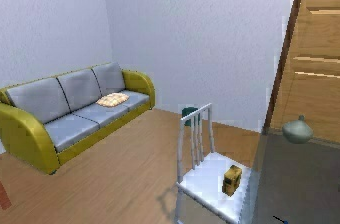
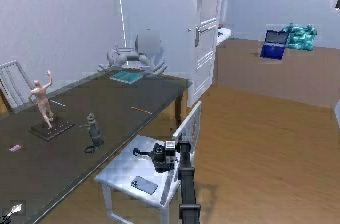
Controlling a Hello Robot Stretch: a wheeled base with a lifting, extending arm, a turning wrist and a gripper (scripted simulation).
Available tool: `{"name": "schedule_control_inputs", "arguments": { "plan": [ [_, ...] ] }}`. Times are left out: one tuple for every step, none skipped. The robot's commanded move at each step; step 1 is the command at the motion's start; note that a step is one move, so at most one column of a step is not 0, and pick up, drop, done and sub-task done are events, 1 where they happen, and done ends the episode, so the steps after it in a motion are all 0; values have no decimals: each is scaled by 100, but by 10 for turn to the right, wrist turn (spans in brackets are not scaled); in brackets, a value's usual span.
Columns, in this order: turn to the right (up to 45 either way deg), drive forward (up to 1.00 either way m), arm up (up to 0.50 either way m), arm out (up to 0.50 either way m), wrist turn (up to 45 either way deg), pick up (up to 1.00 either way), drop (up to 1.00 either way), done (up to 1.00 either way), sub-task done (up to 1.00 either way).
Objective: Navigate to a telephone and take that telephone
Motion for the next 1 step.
{"name": "schedule_control_inputs", "arguments": {
  "plan": [
    [0, 0, -30, 0, 0, 0, 0, 0, 0]
  ]
}}
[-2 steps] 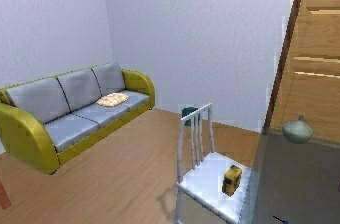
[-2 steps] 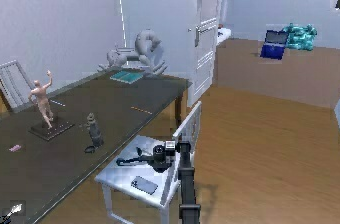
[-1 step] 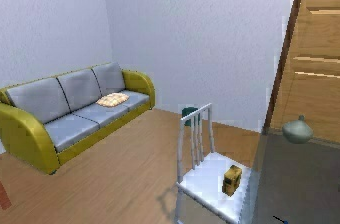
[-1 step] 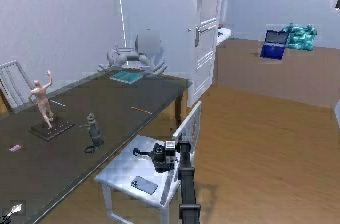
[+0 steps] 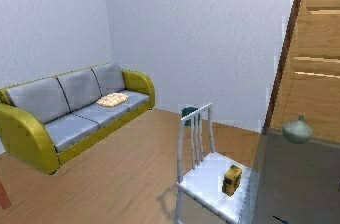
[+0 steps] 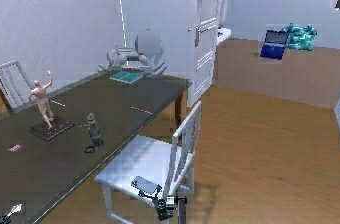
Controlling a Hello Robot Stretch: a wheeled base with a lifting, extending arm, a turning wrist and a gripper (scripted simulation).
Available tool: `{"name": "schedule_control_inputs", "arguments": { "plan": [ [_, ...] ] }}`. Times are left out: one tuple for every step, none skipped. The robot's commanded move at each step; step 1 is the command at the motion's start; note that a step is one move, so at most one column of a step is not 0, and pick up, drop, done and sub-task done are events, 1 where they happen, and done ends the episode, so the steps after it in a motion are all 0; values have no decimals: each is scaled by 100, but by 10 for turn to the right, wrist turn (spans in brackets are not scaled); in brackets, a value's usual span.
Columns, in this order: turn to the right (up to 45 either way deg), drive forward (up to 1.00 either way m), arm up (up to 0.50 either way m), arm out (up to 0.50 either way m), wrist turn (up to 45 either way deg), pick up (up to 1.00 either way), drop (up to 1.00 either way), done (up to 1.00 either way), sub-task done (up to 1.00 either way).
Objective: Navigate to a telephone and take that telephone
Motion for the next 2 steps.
{"name": "schedule_control_inputs", "arguments": {
  "plan": [
    [0, 0, 0, 0, 0, 100, 0, 0, 0],
    [0, 0, 10, 0, 0, 0, 0, 0, 0]
  ]
}}
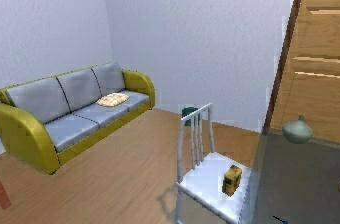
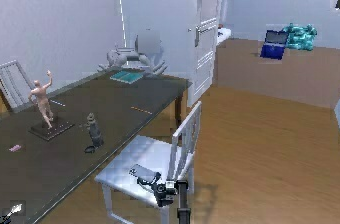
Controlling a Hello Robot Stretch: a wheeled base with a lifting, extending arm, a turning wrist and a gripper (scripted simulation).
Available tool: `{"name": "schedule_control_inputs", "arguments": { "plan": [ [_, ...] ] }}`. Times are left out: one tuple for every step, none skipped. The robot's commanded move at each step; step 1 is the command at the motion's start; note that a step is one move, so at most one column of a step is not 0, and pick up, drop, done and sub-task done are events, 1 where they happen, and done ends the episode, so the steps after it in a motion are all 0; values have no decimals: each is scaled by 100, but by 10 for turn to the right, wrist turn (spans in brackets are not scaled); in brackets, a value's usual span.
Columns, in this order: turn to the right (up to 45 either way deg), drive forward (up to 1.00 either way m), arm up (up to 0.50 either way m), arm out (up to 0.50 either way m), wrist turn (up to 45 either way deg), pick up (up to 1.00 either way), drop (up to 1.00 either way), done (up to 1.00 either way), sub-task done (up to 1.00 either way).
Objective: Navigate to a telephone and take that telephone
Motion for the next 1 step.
{"name": "schedule_control_inputs", "arguments": {
  "plan": [
    [0, 0, 0, 0, 0, 0, 0, 100, 0]
  ]
}}
